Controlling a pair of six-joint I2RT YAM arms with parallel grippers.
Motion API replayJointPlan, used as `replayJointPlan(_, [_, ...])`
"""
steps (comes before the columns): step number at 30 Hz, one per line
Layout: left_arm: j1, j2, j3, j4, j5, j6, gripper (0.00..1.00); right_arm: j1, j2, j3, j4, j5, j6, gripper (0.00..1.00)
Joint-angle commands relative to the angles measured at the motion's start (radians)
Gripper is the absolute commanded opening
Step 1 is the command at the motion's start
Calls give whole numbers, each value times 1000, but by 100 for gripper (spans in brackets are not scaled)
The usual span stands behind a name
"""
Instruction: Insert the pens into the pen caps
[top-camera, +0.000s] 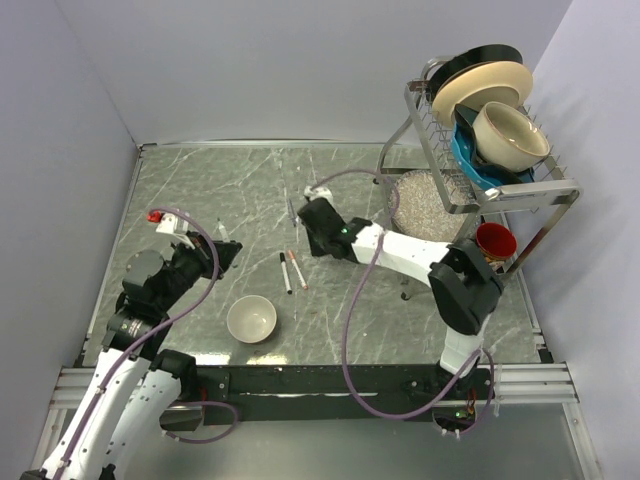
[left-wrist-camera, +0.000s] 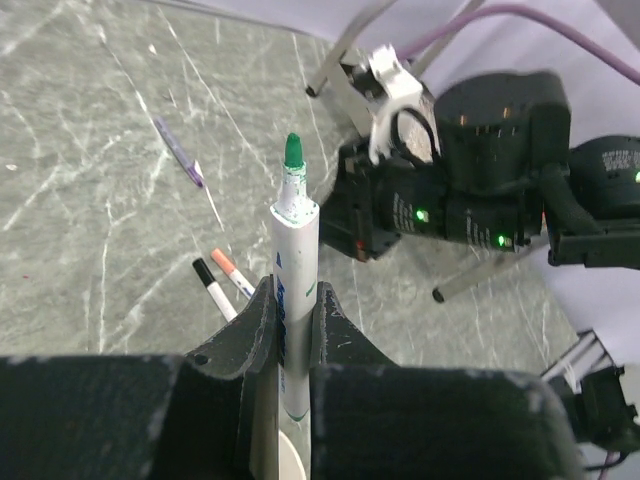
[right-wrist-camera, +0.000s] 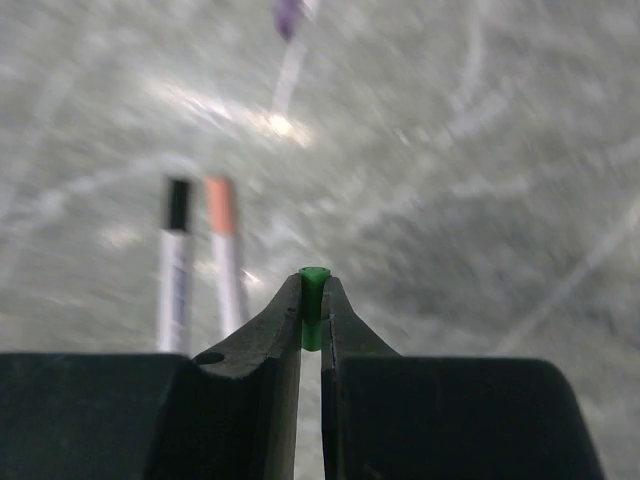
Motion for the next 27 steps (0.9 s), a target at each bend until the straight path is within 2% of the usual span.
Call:
replayJointPlan(1, [-1, 5, 45, 25, 57, 38, 1, -5, -68, -163, 16, 65, 73, 0])
replayJointPlan(5, [-1, -13, 39, 28, 25, 31, 1, -3, -70, -252, 55, 56, 116, 0])
replayJointPlan(11, [-1, -12, 39, 16, 27, 26, 1, -3, -40, -266, 59, 29, 160, 0])
replayJointPlan(18, [-1, -4, 39, 16, 19, 25, 1, -3, -10, -246, -32, -39, 149, 16])
replayJointPlan(23, [-1, 1, 41, 16, 16, 23, 1, -3, -13, -242, -69, -50, 128, 38])
replayJointPlan(25, [-1, 1, 42, 14, 13, 22, 1, -5, -14, -237, -76, -68, 119, 42])
replayJointPlan(27, [-1, -1, 42, 13, 10, 20, 1, -3, -13, -231, -79, -89, 111, 42])
